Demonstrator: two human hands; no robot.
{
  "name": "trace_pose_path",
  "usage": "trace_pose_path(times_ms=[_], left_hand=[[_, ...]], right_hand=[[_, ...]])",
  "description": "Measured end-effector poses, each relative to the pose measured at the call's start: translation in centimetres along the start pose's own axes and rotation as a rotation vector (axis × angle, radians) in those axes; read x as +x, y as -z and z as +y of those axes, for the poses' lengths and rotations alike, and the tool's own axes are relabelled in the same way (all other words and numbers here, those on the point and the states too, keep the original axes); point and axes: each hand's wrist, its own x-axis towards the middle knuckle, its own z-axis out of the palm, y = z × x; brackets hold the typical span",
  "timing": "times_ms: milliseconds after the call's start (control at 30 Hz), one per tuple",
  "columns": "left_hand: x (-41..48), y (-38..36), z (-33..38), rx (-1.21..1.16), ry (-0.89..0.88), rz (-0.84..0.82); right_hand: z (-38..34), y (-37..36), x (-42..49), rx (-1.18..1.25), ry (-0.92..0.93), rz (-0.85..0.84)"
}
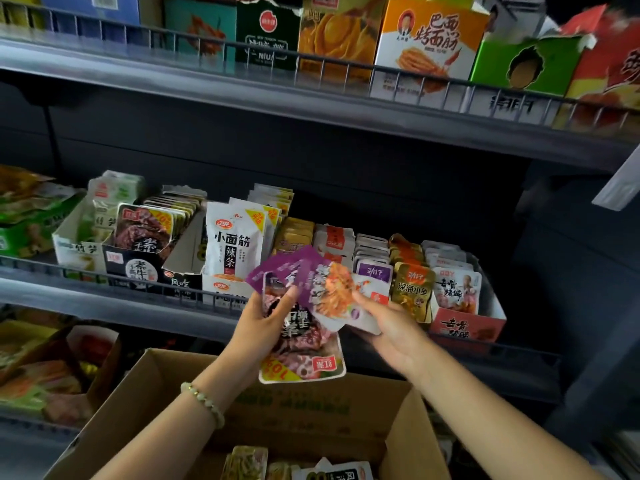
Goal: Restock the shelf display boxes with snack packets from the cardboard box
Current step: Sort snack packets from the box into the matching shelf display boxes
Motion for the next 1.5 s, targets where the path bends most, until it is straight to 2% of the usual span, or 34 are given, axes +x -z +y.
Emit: trace_pose_path(times_ms=[133,233,400,600,700,800,1067,1233,1400,1500], left_hand=[[0.1,1.3,0.7,0.042,0.047,-0.021],[-0.1,1.2,0.7,0.131,0.047,-0.103],[-0.2,0.4,-0.1,0.196,-0.044,-0.105],[0.4,0.3,-0.3,0.229,-0.111,-0.040],[0.4,0.3,-0.5,0.183,-0.114,-0.040],[0.4,0.2,-0.4,0.203,-0.177,-0.031],[0.8,-0.3,-0.9,0.175,-0.363,0.094],[1.4,0.1,-0.8,-0.019,-0.220,0.061],[2.3,0.5,-1.6,0.200,-0.378,0.071],[2.7,0.8,-1.3,0.135,-0.305,0.044]], right_hand=[[-2.6,2.5,0.2,-0.245,-0.021,-0.095],[-2.4,2.7,0.6,-0.309,0.014,-0.065],[-1.6,1.6,0.7,-0.263,0.082,0.010],[0.1,0.3,0.0,-0.229,0.060,-0.088],[0.1,0.0,-0.1,-0.274,0.111,-0.053],[0.4,-0.3,-0.1,-0.315,0.080,-0.064],[1.1,-1.6,0.0,-0.052,0.027,-0.031],[1.3,-2.1,0.2,0.027,0.021,-0.064],[1.3,-2.8,1.2,0.024,0.011,-0.051],[-0.1,-2.8,1.7,-0.065,0.042,-0.042]])
